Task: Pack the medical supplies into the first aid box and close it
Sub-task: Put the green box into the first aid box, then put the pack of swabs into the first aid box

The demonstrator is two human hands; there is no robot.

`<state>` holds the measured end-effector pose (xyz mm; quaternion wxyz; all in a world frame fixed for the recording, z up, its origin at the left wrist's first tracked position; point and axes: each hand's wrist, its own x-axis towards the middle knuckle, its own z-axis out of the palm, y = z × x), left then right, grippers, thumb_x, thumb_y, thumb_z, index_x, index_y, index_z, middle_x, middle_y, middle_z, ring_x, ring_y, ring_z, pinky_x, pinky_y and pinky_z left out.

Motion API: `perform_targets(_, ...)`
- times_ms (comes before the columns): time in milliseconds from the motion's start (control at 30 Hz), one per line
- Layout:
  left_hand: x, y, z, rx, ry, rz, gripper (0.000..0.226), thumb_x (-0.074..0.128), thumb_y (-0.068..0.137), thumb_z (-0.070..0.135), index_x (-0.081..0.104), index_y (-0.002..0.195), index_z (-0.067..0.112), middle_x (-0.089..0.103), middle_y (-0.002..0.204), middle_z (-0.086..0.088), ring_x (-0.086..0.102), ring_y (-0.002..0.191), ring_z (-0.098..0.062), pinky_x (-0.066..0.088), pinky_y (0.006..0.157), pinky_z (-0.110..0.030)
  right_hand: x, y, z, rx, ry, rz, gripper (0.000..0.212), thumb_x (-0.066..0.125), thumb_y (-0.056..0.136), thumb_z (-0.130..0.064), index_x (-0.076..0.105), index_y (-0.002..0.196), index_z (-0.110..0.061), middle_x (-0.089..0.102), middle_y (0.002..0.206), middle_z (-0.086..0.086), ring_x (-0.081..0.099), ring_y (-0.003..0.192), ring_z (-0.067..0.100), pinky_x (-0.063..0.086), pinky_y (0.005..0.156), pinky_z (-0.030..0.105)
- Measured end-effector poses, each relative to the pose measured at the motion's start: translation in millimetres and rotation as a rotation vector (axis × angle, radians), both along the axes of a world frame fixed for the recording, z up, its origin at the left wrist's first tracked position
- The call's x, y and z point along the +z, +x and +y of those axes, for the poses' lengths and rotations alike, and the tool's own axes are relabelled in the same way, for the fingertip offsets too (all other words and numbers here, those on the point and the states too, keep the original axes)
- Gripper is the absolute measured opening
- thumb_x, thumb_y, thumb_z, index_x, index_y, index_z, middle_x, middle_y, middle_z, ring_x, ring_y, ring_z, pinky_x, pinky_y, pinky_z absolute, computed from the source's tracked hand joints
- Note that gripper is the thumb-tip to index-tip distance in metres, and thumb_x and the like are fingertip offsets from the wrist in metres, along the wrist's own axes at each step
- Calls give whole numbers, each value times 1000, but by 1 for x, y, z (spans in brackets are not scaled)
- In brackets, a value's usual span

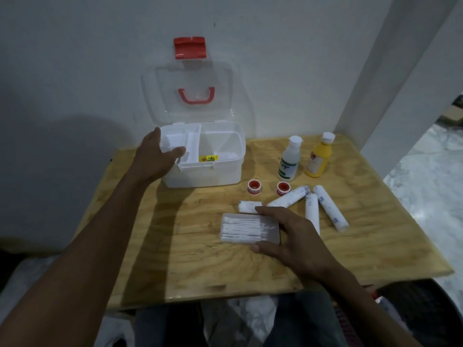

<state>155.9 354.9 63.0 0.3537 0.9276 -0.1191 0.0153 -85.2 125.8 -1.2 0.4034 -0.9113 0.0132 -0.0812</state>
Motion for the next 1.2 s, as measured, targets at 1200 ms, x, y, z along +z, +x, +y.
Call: perform_targets(1200,-25,18,4,18,-89,-83,69,67,85,41,36,141,15,43,144,-3,45,127,-23,36,90,-27,83,221,15,125,-416,33,82,82,77,-20,33,142,-24,57,128,13,47,105,23,36,80,30)
